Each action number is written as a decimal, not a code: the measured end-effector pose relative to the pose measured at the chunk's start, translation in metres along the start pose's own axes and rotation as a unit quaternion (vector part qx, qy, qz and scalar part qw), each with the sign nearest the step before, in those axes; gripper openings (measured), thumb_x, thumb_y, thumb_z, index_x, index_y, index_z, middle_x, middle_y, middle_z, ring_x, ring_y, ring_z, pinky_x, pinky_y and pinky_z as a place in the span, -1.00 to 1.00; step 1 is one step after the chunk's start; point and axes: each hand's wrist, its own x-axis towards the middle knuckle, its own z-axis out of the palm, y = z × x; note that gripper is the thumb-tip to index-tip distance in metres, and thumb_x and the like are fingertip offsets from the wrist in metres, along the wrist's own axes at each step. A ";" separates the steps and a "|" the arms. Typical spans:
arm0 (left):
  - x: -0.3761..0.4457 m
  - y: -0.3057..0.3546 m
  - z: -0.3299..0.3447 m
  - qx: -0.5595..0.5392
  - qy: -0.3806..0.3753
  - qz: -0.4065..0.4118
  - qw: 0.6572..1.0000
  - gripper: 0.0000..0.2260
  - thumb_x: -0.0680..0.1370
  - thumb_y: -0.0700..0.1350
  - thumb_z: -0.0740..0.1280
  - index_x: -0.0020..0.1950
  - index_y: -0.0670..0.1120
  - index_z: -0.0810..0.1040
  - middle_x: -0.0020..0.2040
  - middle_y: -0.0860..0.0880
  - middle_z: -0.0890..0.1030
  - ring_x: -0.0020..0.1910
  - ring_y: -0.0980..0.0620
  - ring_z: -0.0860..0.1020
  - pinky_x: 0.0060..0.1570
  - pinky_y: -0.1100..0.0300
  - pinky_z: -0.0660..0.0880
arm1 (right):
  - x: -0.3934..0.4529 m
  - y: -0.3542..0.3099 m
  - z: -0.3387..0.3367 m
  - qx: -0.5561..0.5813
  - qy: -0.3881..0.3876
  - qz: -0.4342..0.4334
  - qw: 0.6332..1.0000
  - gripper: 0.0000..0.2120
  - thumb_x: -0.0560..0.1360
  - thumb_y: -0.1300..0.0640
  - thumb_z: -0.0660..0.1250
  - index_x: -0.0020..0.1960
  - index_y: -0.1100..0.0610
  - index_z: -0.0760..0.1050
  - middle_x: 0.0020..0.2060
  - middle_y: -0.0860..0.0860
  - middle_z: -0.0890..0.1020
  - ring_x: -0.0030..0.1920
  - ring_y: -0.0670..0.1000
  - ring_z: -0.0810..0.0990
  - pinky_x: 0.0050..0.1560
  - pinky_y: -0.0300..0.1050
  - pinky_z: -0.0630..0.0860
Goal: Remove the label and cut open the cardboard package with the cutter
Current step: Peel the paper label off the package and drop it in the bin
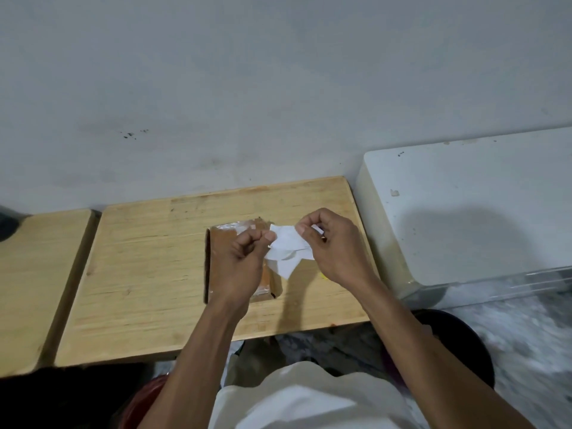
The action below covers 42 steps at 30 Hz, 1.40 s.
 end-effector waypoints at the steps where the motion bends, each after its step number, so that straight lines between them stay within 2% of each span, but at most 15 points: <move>1: -0.002 0.001 -0.002 -0.008 -0.006 -0.013 1.000 -0.81 0.59 -0.12 0.38 -0.12 -0.21 0.67 -0.19 -0.07 0.67 -0.14 -0.02 0.60 0.01 0.00 0.54 | -0.001 -0.001 0.001 -0.006 -0.003 -0.009 1.000 -0.96 0.53 0.14 0.40 -0.09 0.10 0.59 -0.20 -0.19 0.65 -0.13 -0.26 0.58 -0.22 -0.46 0.40; 4: -0.002 0.004 -0.007 0.017 -0.040 0.003 0.999 -0.76 0.57 -0.08 0.41 -0.11 -0.26 0.65 -0.22 -0.18 0.65 -0.20 0.01 0.59 -0.11 0.08 0.53 | -0.001 -0.002 0.004 -0.019 -0.018 -0.028 0.999 -0.96 0.53 0.13 0.40 -0.02 0.07 0.60 -0.16 -0.17 0.66 -0.08 -0.22 0.59 -0.21 -0.40 0.46; 6: 0.002 0.000 -0.012 0.092 -0.052 0.052 0.993 -0.84 0.54 -0.15 0.46 -0.08 -0.25 0.67 -0.16 -0.28 0.66 -0.21 -0.02 0.60 -0.12 0.02 0.54 | 0.000 -0.004 0.005 -0.028 -0.031 -0.026 0.999 -0.84 0.54 0.08 0.40 0.11 0.02 0.60 -0.13 -0.17 0.66 -0.06 -0.20 0.61 -0.14 -0.35 0.52; 8: 0.006 -0.004 -0.016 0.148 -0.044 0.086 0.984 -0.87 0.54 -0.18 0.46 -0.09 -0.25 0.67 -0.17 -0.25 0.67 -0.23 -0.05 0.62 -0.15 -0.06 0.57 | 0.002 -0.006 0.006 -0.051 -0.053 -0.027 0.997 -0.78 0.55 0.06 0.38 0.18 0.01 0.59 -0.09 -0.15 0.68 -0.04 -0.19 0.62 -0.05 -0.31 0.54; 10: 0.010 -0.006 -0.019 0.202 -0.032 0.119 0.971 -0.84 0.55 -0.15 0.45 -0.14 -0.24 0.66 -0.23 -0.18 0.67 -0.24 -0.09 0.64 -0.15 -0.10 0.57 | 0.004 -0.007 0.007 -0.080 -0.077 -0.041 0.993 -0.83 0.56 0.07 0.37 0.12 0.05 0.63 -0.06 -0.10 0.70 -0.03 -0.16 0.62 -0.02 -0.25 0.54; 14: 0.011 -0.004 -0.022 0.336 -0.032 0.203 0.919 -0.84 0.55 -0.10 0.44 -0.22 -0.09 0.63 -0.30 0.03 0.63 -0.26 0.06 0.59 -0.23 0.11 0.52 | 0.005 -0.005 0.010 -0.118 -0.117 -0.057 0.984 -0.89 0.58 0.08 0.32 -0.04 0.05 0.61 -0.10 -0.09 0.64 -0.05 -0.07 0.59 0.01 -0.02 0.54; 17: 0.006 -0.004 -0.019 0.393 -0.037 0.263 0.880 -0.82 0.56 -0.08 0.42 -0.24 -0.07 0.62 -0.34 0.04 0.60 -0.31 0.06 0.54 -0.28 0.04 0.48 | 0.002 0.002 0.013 -0.149 -0.123 -0.053 0.980 -0.89 0.57 0.01 0.30 -0.06 -0.01 0.59 -0.09 -0.11 0.60 -0.01 -0.03 0.56 0.02 0.07 0.54; 19: 0.005 -0.007 -0.019 0.399 -0.027 0.288 0.870 -0.81 0.55 -0.11 0.42 -0.27 -0.09 0.63 -0.36 0.03 0.59 -0.35 0.04 0.53 -0.30 0.00 0.48 | -0.002 0.005 0.016 -0.139 -0.120 -0.043 0.982 -0.88 0.57 0.01 0.31 -0.06 -0.01 0.60 -0.09 -0.12 0.61 0.00 -0.04 0.57 0.02 0.02 0.54; 23: -0.001 -0.026 -0.021 0.410 0.015 0.322 0.853 -0.83 0.51 -0.13 0.40 -0.29 -0.07 0.63 -0.36 0.04 0.61 -0.31 0.01 0.54 -0.21 -0.13 0.50 | -0.013 0.007 0.021 -0.055 -0.112 0.013 0.992 -0.87 0.56 0.12 0.35 -0.09 0.14 0.64 -0.13 -0.05 0.69 -0.08 -0.09 0.61 -0.05 -0.17 0.49; 27: -0.013 -0.036 -0.015 0.381 0.096 0.358 0.847 -0.84 0.51 -0.11 0.34 -0.23 -0.10 0.66 -0.27 0.02 0.64 -0.17 0.10 0.51 -0.04 -0.07 0.45 | -0.023 0.008 0.029 0.125 -0.092 0.131 0.979 -0.88 0.54 0.15 0.38 -0.15 0.14 0.65 -0.21 0.08 0.70 -0.18 -0.01 0.64 -0.08 -0.02 0.58; 31: -0.026 -0.032 -0.006 0.357 0.123 0.353 0.856 -0.91 0.50 -0.19 0.44 -0.21 -0.11 0.67 -0.22 0.04 0.67 -0.15 0.15 0.52 0.04 -0.07 0.47 | -0.021 0.014 0.025 0.209 -0.026 0.181 0.961 -0.88 0.54 0.16 0.39 -0.15 0.10 0.67 -0.22 0.12 0.72 -0.23 0.02 0.64 -0.14 0.06 0.58; 33: -0.031 -0.029 -0.001 0.335 0.114 0.330 0.875 -0.93 0.52 -0.21 0.45 -0.16 -0.09 0.68 -0.18 0.10 0.66 -0.14 0.19 0.53 0.05 -0.09 0.50 | -0.019 0.012 0.013 0.204 -0.024 0.154 0.966 -0.91 0.53 0.17 0.40 -0.09 0.13 0.68 -0.20 0.10 0.73 -0.22 0.00 0.66 -0.19 -0.05 0.60; 36: -0.028 -0.028 -0.004 0.337 0.065 0.296 0.891 -0.91 0.57 -0.12 0.42 -0.11 -0.08 0.69 -0.18 0.06 0.69 -0.16 0.06 0.62 0.01 -0.17 0.54 | -0.026 0.007 -0.004 0.111 -0.039 0.074 0.990 -0.91 0.51 0.18 0.43 -0.06 0.19 0.68 -0.22 0.00 0.72 -0.24 -0.12 0.65 -0.20 -0.25 0.58; 39: -0.028 -0.027 -0.010 0.394 0.002 0.286 0.874 -0.81 0.59 0.00 0.38 -0.19 -0.02 0.65 -0.26 0.11 0.62 -0.24 0.04 0.58 -0.07 -0.15 0.53 | -0.038 0.009 -0.013 -0.040 -0.036 0.036 0.998 -0.94 0.50 0.17 0.43 -0.11 0.10 0.68 -0.25 -0.16 0.68 -0.28 -0.31 0.57 -0.24 -0.45 0.45; 42: -0.032 -0.023 -0.007 0.431 -0.032 0.285 0.856 -0.71 0.58 -0.01 0.39 -0.33 0.13 0.44 -0.38 0.20 0.44 -0.31 0.04 0.47 -0.08 -0.13 0.51 | -0.053 0.014 -0.016 -0.110 -0.013 0.041 0.993 -0.92 0.53 0.17 0.39 -0.11 0.07 0.66 -0.26 -0.17 0.65 -0.27 -0.39 0.53 -0.27 -0.50 0.41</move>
